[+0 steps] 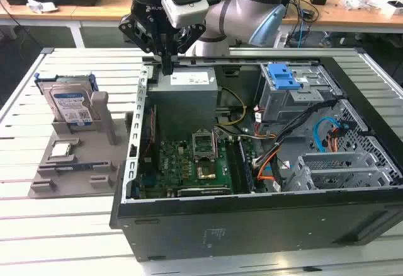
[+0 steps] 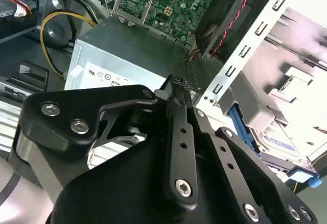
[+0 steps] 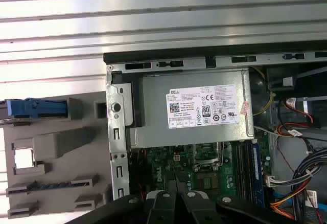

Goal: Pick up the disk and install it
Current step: 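Reach for the disk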

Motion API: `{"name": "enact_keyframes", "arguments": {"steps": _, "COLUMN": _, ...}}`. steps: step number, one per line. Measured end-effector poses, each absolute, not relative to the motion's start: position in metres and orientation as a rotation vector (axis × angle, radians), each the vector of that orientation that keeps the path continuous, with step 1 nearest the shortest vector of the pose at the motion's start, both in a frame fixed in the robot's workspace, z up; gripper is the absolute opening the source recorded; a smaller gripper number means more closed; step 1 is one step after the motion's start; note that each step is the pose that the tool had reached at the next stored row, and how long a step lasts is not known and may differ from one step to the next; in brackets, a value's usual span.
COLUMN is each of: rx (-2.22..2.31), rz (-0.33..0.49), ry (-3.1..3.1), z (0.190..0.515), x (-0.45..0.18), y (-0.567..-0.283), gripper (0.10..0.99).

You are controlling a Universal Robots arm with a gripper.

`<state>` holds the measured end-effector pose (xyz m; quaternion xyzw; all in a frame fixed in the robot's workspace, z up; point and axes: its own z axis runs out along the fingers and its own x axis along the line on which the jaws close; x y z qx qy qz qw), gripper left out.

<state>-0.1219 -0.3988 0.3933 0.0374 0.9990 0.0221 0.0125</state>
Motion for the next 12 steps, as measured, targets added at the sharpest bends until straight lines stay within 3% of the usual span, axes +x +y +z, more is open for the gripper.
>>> {"name": "enact_keyframes", "arguments": {"steps": 12, "rx": 0.117, "rz": 0.069, "ry": 3.114, "z": 0.393, "x": -0.145, "y": -0.399, "gripper": 0.102}}
